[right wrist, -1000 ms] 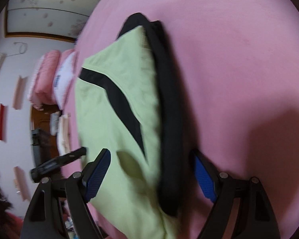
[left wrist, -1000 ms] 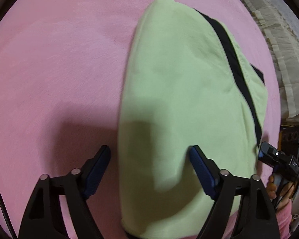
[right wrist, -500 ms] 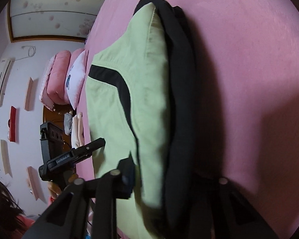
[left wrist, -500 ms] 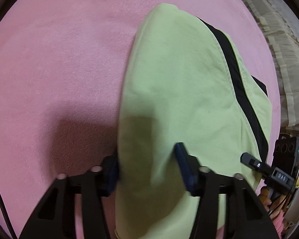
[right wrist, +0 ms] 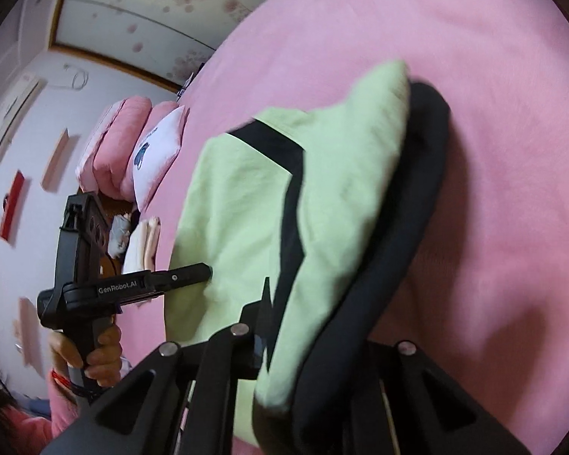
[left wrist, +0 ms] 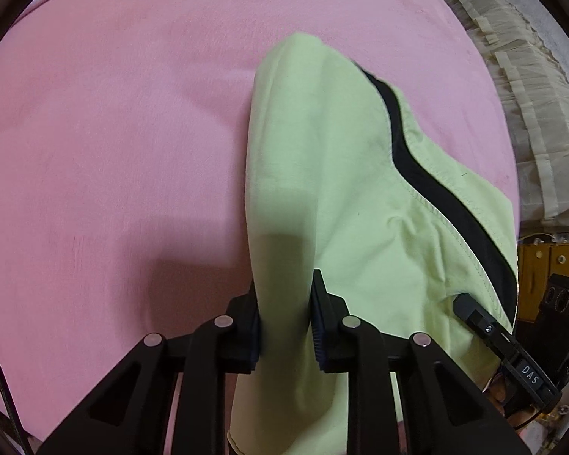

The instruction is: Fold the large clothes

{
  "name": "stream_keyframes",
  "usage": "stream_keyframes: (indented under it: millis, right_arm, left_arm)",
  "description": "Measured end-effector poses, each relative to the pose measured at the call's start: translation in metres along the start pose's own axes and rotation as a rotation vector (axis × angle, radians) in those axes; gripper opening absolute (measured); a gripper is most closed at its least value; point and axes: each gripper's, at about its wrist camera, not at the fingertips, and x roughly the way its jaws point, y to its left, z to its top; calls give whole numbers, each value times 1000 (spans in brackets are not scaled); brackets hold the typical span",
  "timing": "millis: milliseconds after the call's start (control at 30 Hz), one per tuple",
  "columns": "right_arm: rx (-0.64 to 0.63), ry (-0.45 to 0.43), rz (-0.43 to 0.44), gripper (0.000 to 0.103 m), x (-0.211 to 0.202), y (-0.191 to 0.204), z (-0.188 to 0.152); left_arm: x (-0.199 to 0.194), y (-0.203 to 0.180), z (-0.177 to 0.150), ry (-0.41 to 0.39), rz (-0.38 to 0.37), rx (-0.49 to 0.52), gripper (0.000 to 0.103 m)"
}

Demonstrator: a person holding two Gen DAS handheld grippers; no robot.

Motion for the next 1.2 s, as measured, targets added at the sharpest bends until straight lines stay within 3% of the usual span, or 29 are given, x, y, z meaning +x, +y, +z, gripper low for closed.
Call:
stream_keyframes:
  millis: [200,467,667,900,1200]
  right_arm:
    - [-70,39,5,10,-25,52,-21]
    - [-226,127,112,10,1,165,-43]
    - [-374,146,228,10,55,270,-66]
    - [-354,190,328,10,137,381,-92]
    - [-357,158,383,10,221,503,-112]
  left_arm:
    - [-56,28,-36,-11,-49,-70,19]
    - [-167,126,-69,-127,-10,-179,19]
    - [-246,216,-77,-230,108,-210,19]
    - [-328,323,-73,-275,204,-236,19]
    - [-414,437,-59,-334,318,-161,19]
